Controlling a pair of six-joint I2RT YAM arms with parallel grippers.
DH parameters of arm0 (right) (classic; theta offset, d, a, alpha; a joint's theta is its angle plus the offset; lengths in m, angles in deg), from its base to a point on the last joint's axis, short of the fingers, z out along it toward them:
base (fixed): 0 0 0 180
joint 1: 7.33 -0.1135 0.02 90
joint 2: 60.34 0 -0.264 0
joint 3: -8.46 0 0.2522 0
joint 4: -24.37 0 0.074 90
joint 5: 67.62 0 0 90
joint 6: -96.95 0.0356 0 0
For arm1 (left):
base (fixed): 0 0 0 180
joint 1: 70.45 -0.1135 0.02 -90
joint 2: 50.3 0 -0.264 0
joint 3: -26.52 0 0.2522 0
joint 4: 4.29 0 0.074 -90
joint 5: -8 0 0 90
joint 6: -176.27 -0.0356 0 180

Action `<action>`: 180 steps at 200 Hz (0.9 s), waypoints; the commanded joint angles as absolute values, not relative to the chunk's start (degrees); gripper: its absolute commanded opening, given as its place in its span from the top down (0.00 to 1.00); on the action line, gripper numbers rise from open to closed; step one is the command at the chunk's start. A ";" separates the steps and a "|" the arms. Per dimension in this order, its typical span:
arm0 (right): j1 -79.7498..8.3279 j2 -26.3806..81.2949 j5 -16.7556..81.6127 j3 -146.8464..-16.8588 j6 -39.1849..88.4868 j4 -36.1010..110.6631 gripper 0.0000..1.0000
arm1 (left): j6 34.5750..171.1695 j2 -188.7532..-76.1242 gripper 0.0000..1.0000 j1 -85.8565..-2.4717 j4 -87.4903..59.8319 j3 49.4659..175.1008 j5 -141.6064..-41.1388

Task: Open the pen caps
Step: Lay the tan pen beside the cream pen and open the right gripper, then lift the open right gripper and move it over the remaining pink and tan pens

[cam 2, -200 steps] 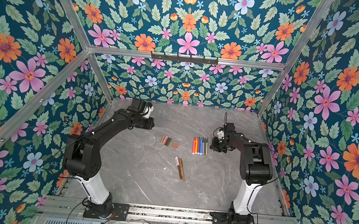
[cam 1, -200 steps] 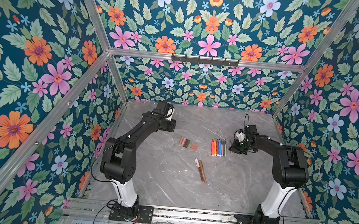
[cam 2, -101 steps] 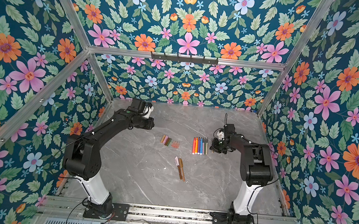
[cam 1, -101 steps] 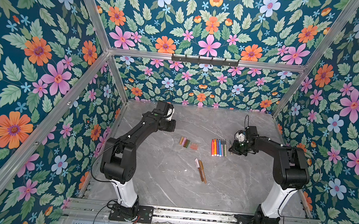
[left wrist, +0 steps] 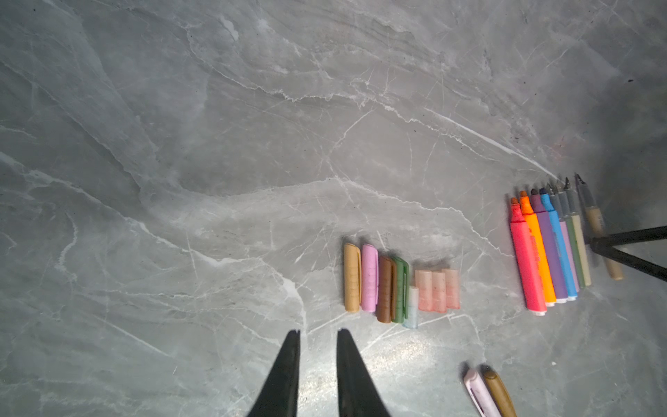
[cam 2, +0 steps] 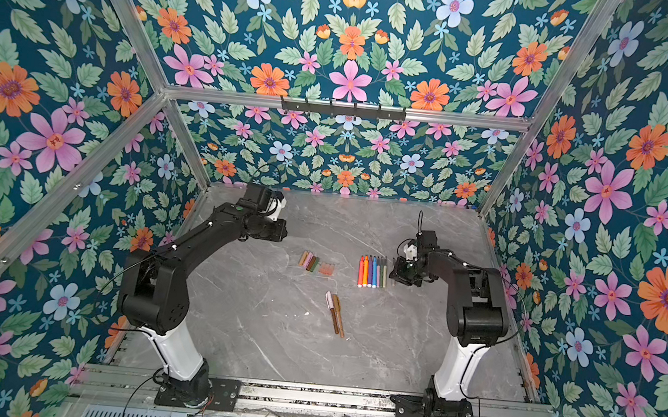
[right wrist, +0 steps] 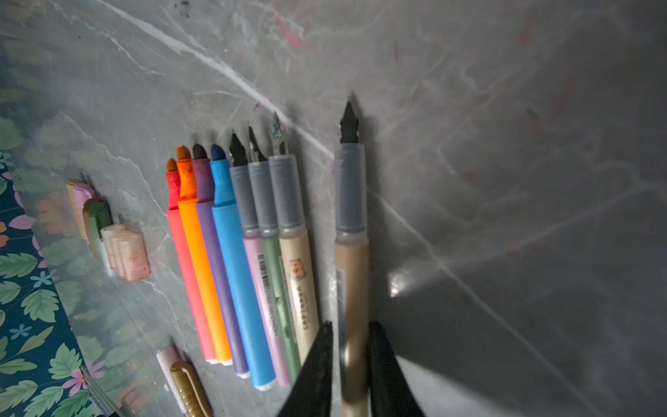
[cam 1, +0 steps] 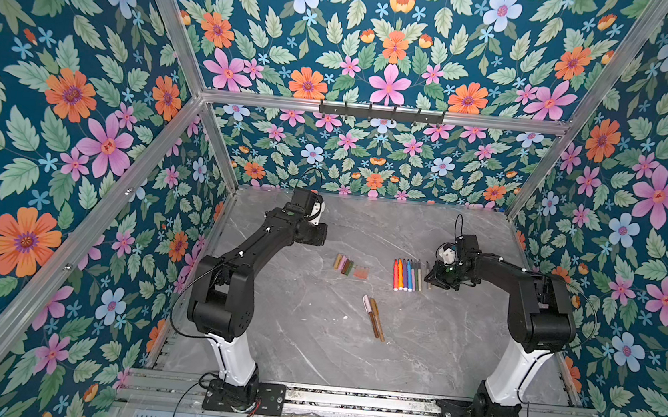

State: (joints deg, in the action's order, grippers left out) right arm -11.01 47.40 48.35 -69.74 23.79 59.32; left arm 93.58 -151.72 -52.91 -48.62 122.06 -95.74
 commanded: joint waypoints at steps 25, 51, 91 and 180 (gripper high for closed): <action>-11.02 47.62 47.78 -69.81 23.97 61.25 0.75 | 92.99 -151.63 0.78 -52.93 -48.81 122.46 -96.31; -11.06 47.65 47.78 -69.81 23.91 61.25 0.75 | 93.03 -151.63 0.78 -52.92 -48.81 122.45 -96.41; -11.00 47.43 48.08 -69.64 23.99 60.99 0.75 | 93.03 -151.69 0.78 -52.95 -48.84 122.46 -96.50; -11.09 43.39 46.02 -66.30 25.05 57.50 0.87 | 93.10 -151.99 0.78 -52.96 -48.90 122.63 -97.18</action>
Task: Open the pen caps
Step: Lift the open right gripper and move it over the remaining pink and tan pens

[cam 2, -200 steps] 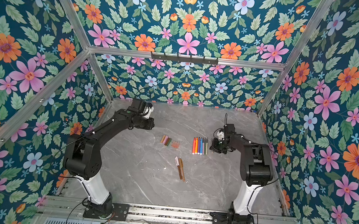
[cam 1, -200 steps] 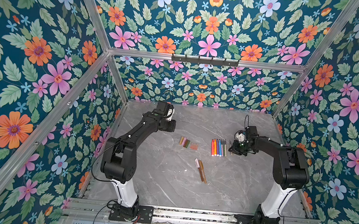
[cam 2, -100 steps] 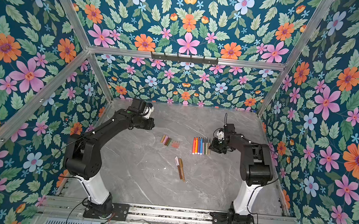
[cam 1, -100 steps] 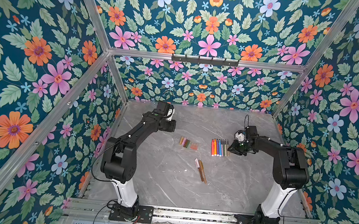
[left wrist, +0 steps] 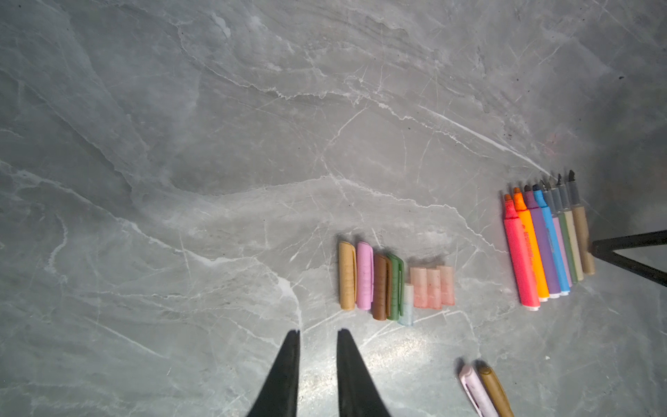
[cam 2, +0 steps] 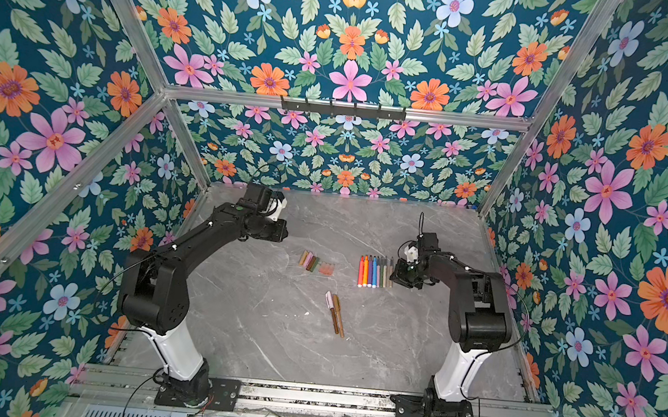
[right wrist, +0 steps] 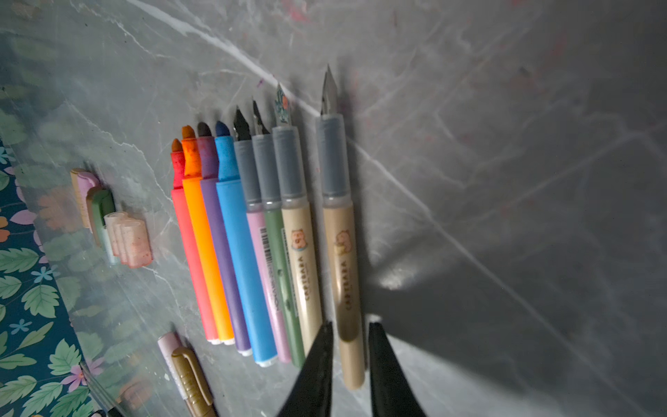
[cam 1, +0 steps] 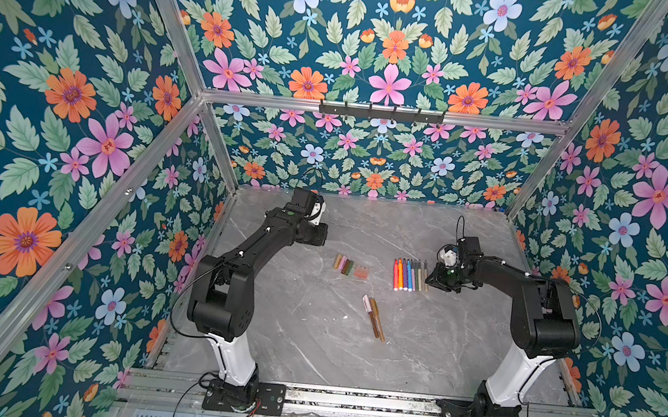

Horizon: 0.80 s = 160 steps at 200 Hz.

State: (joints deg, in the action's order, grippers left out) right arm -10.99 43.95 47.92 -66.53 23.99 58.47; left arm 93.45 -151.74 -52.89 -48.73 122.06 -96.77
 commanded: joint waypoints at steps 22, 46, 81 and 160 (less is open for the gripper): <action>-11.02 44.38 45.23 -67.23 25.24 58.50 0.95 | 93.12 -151.99 0.78 -52.91 -48.90 122.63 -97.29; -11.02 45.18 44.48 -68.02 25.52 59.44 1.00 | 93.07 -152.14 0.78 -52.94 -48.89 122.54 -97.25; -11.02 46.62 43.82 -69.38 25.72 60.90 1.00 | 93.10 -152.07 0.78 -52.94 -48.90 122.59 -97.31; -11.02 48.47 45.48 -70.91 24.88 62.04 0.86 | 93.18 -152.34 0.78 -52.93 -48.99 122.72 -97.51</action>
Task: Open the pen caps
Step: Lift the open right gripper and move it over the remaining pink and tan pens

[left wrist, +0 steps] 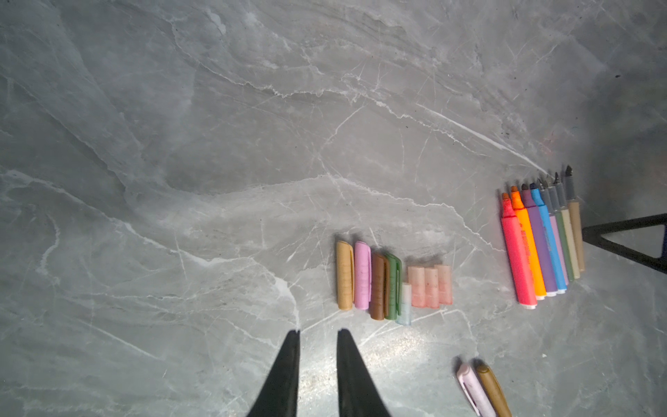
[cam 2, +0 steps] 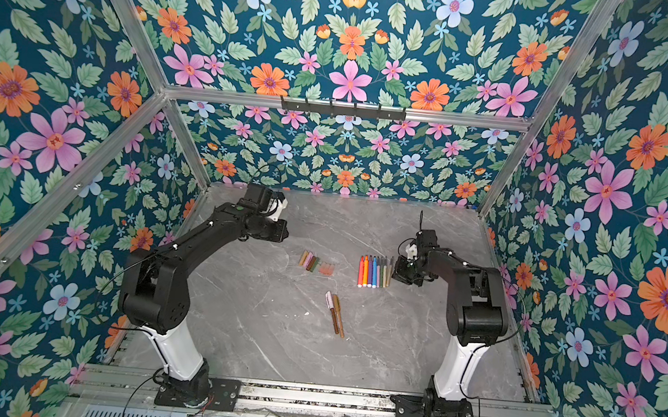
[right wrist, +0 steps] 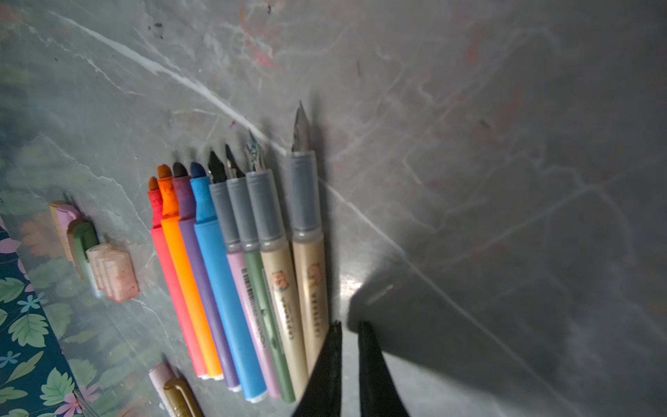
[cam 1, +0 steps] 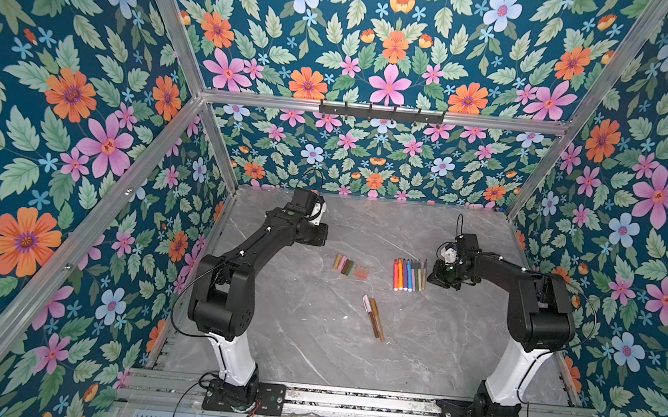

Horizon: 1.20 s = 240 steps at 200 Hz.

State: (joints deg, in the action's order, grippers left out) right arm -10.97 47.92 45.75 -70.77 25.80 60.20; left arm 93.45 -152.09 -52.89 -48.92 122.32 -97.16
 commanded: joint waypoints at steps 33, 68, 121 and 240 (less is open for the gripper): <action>-11.07 48.87 45.86 -71.21 24.72 62.30 0.85 | 93.21 -152.34 0.78 -52.96 -48.99 122.72 -97.53; -11.29 49.17 46.11 -71.36 24.44 62.77 0.84 | 93.21 -152.25 0.78 -52.92 -49.07 122.69 -97.54; -12.00 50.13 45.49 -72.49 24.02 63.98 0.88 | 93.10 -152.16 0.78 -52.92 -49.16 122.72 -97.46; -11.99 48.94 44.26 -71.38 25.06 63.14 1.00 | 93.12 -152.51 0.77 -52.90 -49.16 122.67 -97.33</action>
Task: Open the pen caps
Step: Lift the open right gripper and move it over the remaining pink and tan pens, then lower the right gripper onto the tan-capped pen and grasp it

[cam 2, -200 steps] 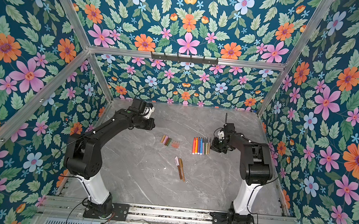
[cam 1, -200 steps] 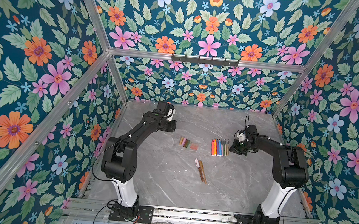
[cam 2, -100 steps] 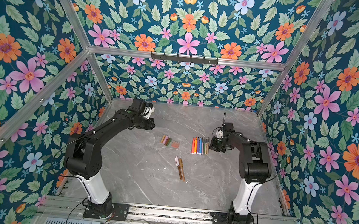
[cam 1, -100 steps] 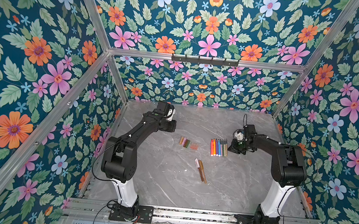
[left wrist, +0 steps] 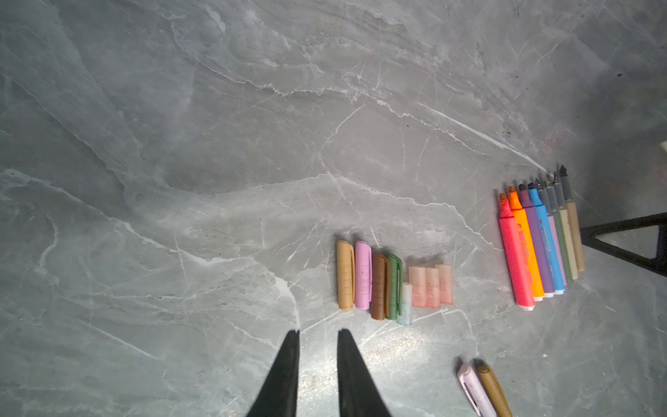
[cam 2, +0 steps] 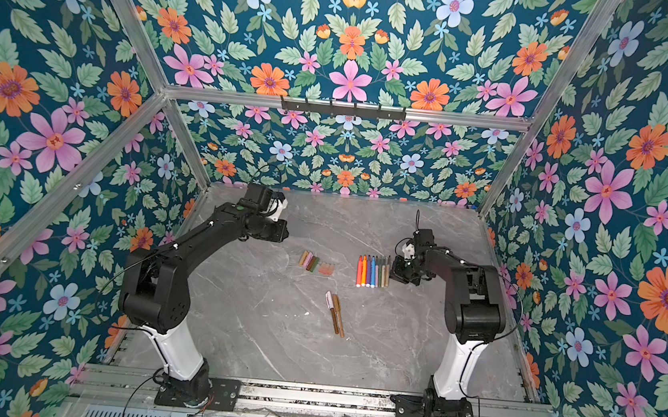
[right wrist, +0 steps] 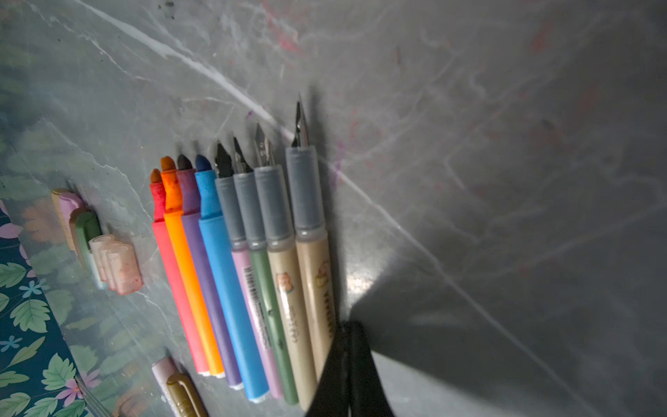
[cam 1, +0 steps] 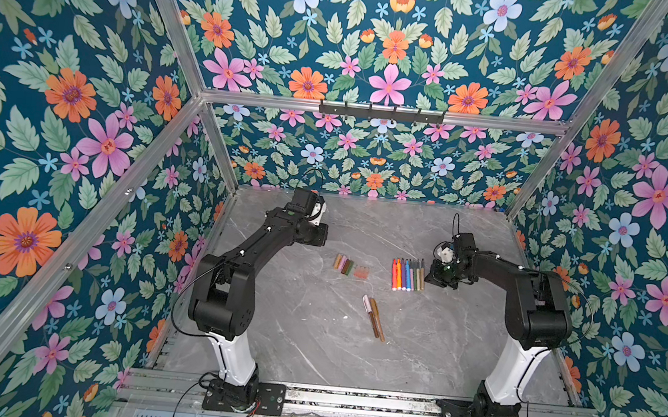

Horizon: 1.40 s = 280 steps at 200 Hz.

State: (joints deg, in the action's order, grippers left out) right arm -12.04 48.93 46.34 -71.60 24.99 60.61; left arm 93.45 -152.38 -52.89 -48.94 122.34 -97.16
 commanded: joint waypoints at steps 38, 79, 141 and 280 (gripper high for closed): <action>-12.01 49.21 44.44 -71.57 25.00 63.19 0.94 | 93.11 -152.61 0.78 -52.92 -49.16 122.72 -97.37; -12.07 49.20 44.48 -71.53 24.99 63.14 0.84 | 93.06 -152.55 0.77 -52.89 -49.22 122.72 -97.39; -11.85 45.94 43.60 -68.41 25.68 60.93 0.84 | 93.13 -152.62 0.77 -52.95 -49.22 122.72 -97.51; -53.59 24.49 31.75 -59.83 40.44 72.21 0.79 | 93.36 -152.62 0.77 -52.96 -49.16 122.72 -98.08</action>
State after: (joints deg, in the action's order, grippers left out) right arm -49.28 22.68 34.74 -59.97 33.85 71.76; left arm 93.47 -152.40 -52.89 -48.97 122.61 -97.77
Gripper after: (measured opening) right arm 0.208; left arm 0.230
